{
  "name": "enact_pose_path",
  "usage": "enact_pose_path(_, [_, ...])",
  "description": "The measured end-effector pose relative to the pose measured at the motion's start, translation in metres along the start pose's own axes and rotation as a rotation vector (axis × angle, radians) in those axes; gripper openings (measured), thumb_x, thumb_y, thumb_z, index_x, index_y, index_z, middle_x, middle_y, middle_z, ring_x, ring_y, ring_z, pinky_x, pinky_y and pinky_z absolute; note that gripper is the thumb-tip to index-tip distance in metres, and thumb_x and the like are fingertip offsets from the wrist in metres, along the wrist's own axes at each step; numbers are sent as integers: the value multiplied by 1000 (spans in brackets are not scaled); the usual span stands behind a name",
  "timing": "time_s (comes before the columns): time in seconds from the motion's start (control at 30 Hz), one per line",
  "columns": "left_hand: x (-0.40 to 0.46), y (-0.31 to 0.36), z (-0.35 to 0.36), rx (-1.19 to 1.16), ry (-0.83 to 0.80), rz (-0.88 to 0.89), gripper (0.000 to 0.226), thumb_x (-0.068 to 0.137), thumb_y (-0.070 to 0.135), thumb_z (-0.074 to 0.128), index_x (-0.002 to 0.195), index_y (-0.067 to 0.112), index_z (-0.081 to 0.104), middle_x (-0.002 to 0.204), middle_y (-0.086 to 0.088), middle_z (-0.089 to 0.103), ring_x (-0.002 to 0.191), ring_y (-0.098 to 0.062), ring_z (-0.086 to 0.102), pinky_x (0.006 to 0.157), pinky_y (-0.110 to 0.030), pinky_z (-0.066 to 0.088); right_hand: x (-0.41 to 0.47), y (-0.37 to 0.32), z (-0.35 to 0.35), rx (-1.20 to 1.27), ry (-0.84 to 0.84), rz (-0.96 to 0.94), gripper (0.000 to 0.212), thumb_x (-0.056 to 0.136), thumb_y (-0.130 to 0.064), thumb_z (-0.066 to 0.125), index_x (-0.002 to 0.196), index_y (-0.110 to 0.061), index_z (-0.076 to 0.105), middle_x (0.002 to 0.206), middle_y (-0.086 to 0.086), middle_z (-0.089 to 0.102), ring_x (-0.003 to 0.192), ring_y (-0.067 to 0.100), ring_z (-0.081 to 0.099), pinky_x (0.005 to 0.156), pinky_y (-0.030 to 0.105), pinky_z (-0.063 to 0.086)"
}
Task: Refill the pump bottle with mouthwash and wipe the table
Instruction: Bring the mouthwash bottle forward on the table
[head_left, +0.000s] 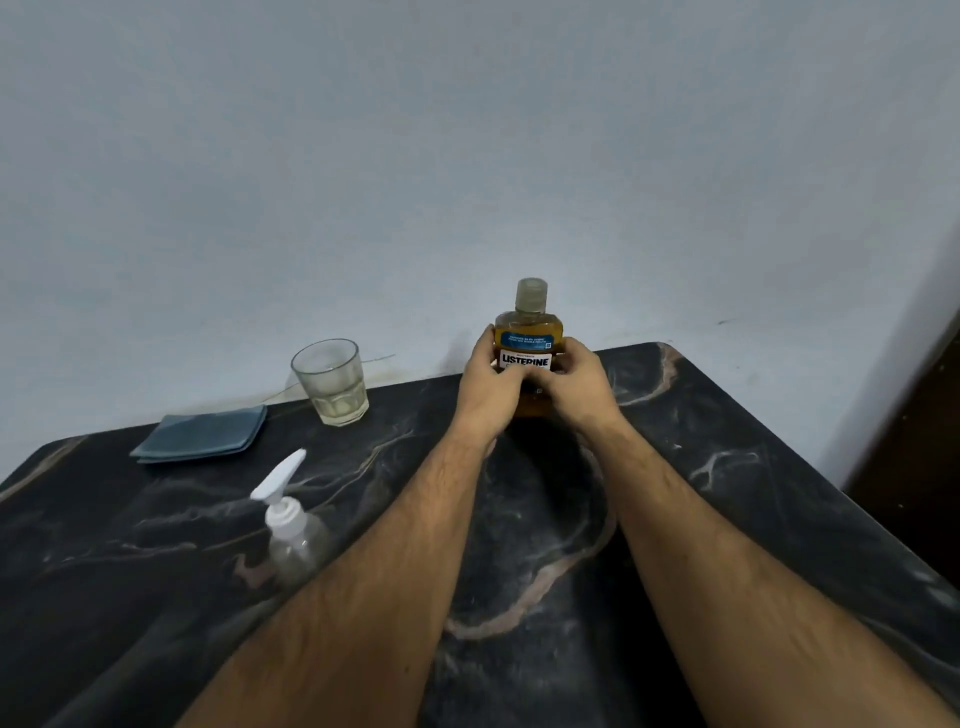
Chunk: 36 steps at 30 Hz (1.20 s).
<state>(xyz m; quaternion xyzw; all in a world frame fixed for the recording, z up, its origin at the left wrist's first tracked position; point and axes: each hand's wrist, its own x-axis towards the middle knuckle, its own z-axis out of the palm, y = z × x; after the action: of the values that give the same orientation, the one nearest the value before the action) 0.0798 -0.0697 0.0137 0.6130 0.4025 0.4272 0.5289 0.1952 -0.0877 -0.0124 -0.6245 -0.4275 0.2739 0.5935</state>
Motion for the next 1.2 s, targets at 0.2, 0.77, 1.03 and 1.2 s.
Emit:
enact_pose_path(0.2, [-96,12,-17,36,-17,-5,59,93,-3,52,140,32,50,119,9,67,113,-6,62,103,-33,49,-103,-26,-21,40,-97,-11,42,85,-12,74,124,-12,57,113,1,70,105,14,67,96,39,54])
enact_pose_path(0.77, [-250,27,-62,-10,-119,-103,73,89,-19,41,152,17,33,143,-4,54,129,-13,53,111,-36,43,-250,-47,-22,45,-120,21,36,85,0,72,110,-21,56,109,2,69,107,20,66,94,36,54])
enact_pose_path(1.03, [-257,21,-63,-75,-109,-99,77,89,-22,40,154,17,29,146,-1,49,129,-8,49,112,-32,41,-242,-52,-24,-27,-225,51,41,90,0,65,124,-18,51,119,3,65,115,18,62,103,43,49])
enact_pose_path(1.2, [-255,15,-71,-30,-79,-98,68,93,-12,47,153,15,31,147,-2,49,128,-8,49,109,-29,43,-241,-48,-25,-18,-235,92,47,90,-3,65,132,-16,49,126,4,63,120,19,59,108,48,45])
